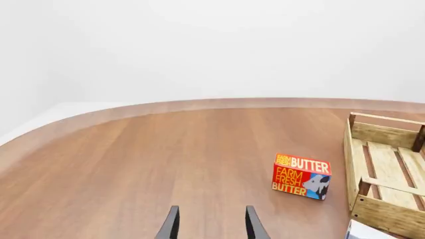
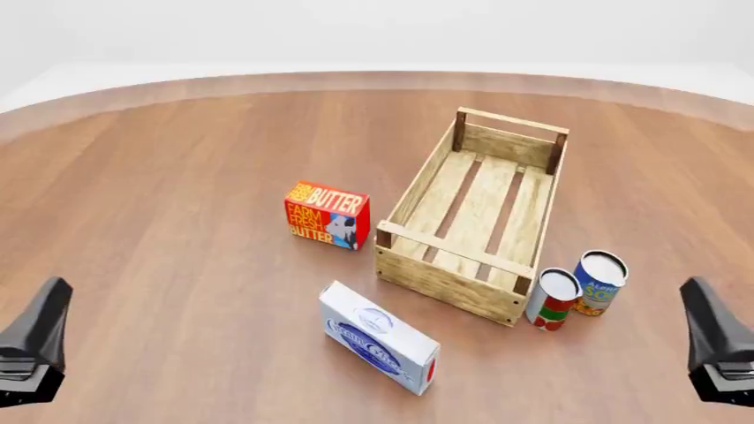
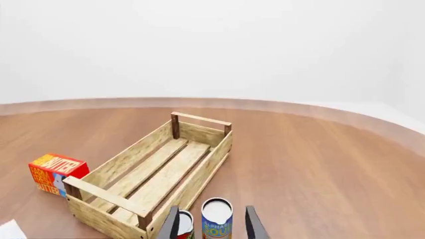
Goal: Pick up the ketchup, and put it in the wooden tray.
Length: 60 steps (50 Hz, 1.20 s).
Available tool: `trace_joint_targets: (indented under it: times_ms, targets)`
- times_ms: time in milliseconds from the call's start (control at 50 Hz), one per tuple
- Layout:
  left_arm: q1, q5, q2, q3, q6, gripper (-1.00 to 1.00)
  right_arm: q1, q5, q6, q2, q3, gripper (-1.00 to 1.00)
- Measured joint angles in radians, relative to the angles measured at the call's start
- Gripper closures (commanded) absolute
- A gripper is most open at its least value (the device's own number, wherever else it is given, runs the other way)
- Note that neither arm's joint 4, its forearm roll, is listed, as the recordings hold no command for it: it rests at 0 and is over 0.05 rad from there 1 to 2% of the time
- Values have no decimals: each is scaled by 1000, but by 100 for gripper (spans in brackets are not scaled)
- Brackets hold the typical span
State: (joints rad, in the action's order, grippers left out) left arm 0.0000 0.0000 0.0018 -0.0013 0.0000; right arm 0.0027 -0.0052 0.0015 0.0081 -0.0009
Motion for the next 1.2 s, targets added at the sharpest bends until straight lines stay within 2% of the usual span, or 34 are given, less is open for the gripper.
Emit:
trace_joint_targets:
  times_ms: [300,500,620,780,1200]
  targets:
    - [0,1,1,-2,0,-100,15,-45,-29,82,-9,-100]
    - [0,2,2,-2,0,-100,60,-138,-39,250,-25,-100]
    - [0,1,2,-2,0,-100,95,-161,-41,334,-49,-100]
    - [0,1,3,-3,0,-100,146,-149,-55,423,-101,-100]
    - [1,-2,6,-3,0,-100,313,-44,-106,583,-255,-100]
